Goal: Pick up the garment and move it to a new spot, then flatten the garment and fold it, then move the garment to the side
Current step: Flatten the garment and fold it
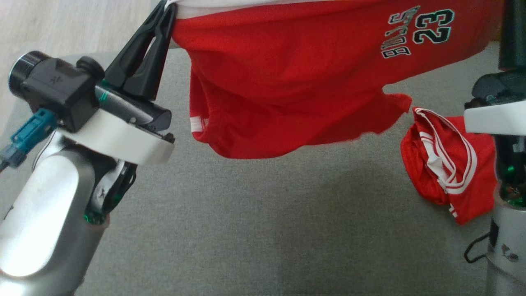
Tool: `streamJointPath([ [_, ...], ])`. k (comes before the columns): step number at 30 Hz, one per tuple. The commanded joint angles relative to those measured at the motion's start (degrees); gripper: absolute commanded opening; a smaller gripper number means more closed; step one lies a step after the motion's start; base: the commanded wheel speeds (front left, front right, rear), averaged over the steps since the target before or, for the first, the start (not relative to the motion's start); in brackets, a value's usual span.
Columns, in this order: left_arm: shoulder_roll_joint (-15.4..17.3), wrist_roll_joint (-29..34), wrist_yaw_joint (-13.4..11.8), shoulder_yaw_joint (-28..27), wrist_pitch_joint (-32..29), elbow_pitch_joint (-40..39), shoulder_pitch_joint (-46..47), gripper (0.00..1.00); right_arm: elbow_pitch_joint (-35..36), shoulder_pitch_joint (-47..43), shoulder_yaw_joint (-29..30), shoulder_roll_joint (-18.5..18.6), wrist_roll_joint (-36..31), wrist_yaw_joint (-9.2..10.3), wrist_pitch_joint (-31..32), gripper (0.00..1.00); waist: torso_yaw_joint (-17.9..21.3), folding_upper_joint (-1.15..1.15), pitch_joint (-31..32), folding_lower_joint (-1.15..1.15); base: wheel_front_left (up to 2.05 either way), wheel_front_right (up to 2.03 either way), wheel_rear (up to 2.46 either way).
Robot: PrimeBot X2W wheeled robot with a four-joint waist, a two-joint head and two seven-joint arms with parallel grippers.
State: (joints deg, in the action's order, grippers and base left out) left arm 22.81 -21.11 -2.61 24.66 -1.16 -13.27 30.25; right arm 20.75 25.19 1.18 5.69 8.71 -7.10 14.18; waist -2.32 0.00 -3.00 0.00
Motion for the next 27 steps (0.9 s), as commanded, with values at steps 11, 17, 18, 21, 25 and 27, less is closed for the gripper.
streamJointPath([
  [11,-2.7,-5.0,2.3,-3.9,3.5,12.6,11.6,0.00,-12.5,11.3,-0.6,-2.2,5.0,-0.39,-0.4,0.00,-0.1,0.00,-5.2,0.00,0.00,0.00,0.00],
  [17,-6.7,-5.1,3.8,-4.9,9.7,28.1,23.8,0.00,-28.7,27.6,-3.2,-2.6,5.9,-0.39,-4.5,0.00,0.0,0.00,-9.3,0.00,0.00,0.00,0.00],
  [18,-7.3,-5.0,4.1,-5.1,10.9,31.1,26.1,0.00,-31.8,30.6,-3.8,-2.6,6.0,-0.39,-5.8,0.00,0.0,0.00,-9.7,0.00,0.00,0.00,0.00],
  [21,-9.0,-4.2,4.7,-5.4,13.8,39.8,32.7,0.00,-41.0,38.7,-5.0,-2.7,6.1,-0.39,-10.5,0.00,0.3,0.00,-10.2,0.00,0.00,0.00,0.00],
  [25,-10.4,-3.3,4.7,-6.4,15.6,50.5,38.7,0.00,-53.1,46.2,-8.7,-2.8,8.7,-0.39,-15.3,0.00,1.4,0.00,-10.8,0.00,0.00,0.00,0.00],
  [27,-11.2,-3.4,5.1,-6.8,15.9,55.8,39.9,0.00,-58.7,48.2,-11.8,-2.8,10.8,-0.39,-16.8,0.00,1.9,0.00,-11.4,0.00,0.00,0.00,0.00],
])
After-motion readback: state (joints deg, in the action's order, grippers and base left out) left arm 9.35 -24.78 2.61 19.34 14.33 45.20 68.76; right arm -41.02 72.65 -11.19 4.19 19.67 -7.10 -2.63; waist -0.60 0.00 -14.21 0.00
